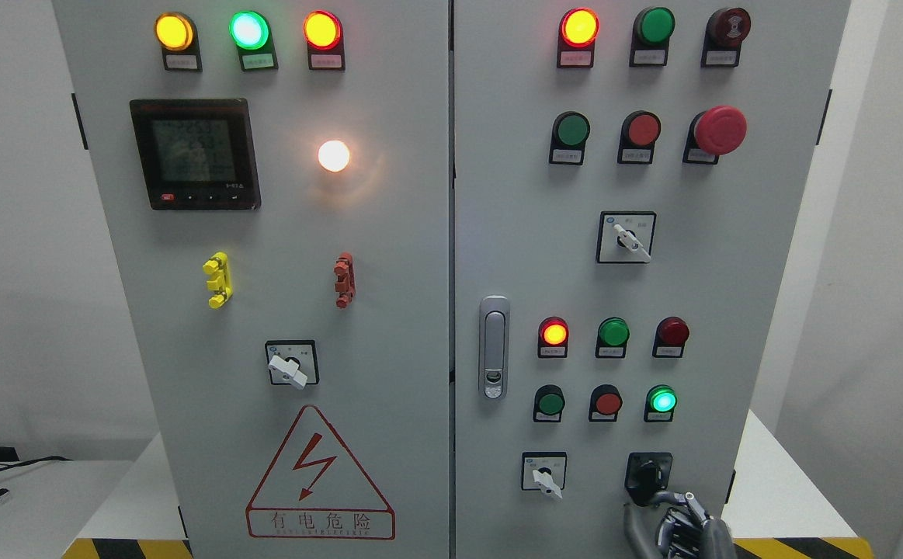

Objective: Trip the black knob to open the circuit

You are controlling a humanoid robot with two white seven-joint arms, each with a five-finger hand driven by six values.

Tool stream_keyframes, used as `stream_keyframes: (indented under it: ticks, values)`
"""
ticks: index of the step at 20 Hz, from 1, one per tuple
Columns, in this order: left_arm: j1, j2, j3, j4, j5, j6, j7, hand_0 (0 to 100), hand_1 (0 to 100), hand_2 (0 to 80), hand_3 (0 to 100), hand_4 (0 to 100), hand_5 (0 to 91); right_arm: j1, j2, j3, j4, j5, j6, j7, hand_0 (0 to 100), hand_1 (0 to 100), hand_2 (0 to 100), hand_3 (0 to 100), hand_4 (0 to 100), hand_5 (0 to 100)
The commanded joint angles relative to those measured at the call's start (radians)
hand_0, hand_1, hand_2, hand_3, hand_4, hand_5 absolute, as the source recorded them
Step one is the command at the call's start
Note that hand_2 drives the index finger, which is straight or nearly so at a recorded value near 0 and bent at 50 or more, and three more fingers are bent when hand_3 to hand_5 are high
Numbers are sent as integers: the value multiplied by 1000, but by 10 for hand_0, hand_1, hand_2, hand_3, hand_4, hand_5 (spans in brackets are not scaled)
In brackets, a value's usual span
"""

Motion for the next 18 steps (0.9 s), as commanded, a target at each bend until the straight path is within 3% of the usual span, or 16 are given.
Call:
stream_keyframes:
  ticks: [1, 18]
  values:
    - [0, -1, 0, 0, 5, 0, 1, 120, 389, 0, 0, 0, 0, -8, 1, -17, 4, 1, -2, 0, 337, 730, 496, 964, 1000, 1000]
    - [0, -1, 0, 0, 5, 0, 1, 120, 389, 0, 0, 0, 0, -14, 1, -15, 3, -1, -2, 0, 338, 727, 496, 964, 1000, 1000]
